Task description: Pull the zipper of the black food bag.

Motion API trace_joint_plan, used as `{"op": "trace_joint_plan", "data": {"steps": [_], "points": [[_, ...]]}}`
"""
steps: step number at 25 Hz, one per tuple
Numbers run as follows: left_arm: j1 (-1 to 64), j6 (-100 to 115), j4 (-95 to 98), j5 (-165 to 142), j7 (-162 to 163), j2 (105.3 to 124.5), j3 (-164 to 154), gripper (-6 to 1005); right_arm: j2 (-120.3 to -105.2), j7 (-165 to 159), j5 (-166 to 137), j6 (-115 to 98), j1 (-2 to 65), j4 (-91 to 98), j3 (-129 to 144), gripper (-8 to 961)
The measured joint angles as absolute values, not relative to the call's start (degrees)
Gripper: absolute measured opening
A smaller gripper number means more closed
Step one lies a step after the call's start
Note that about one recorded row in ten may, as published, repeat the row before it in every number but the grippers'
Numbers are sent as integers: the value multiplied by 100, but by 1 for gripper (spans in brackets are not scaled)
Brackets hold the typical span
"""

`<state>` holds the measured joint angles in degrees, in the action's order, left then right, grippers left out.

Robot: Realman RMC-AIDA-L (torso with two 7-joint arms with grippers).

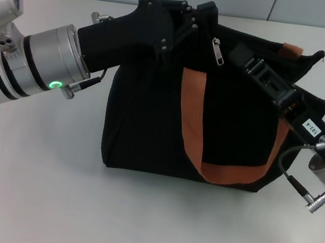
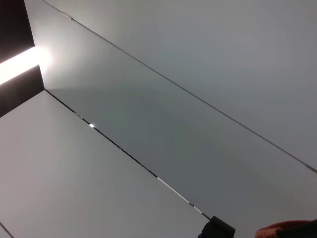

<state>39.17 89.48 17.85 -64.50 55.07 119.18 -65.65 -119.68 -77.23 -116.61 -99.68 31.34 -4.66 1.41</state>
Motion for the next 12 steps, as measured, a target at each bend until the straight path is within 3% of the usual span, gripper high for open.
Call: {"op": "trace_joint_plan", "data": {"steps": [12], "points": [[4031,8926,1788,-6438,5502,11918,-6575,25,-11965,-7725,-11666,-9837,3214,-459,285,274]]}}
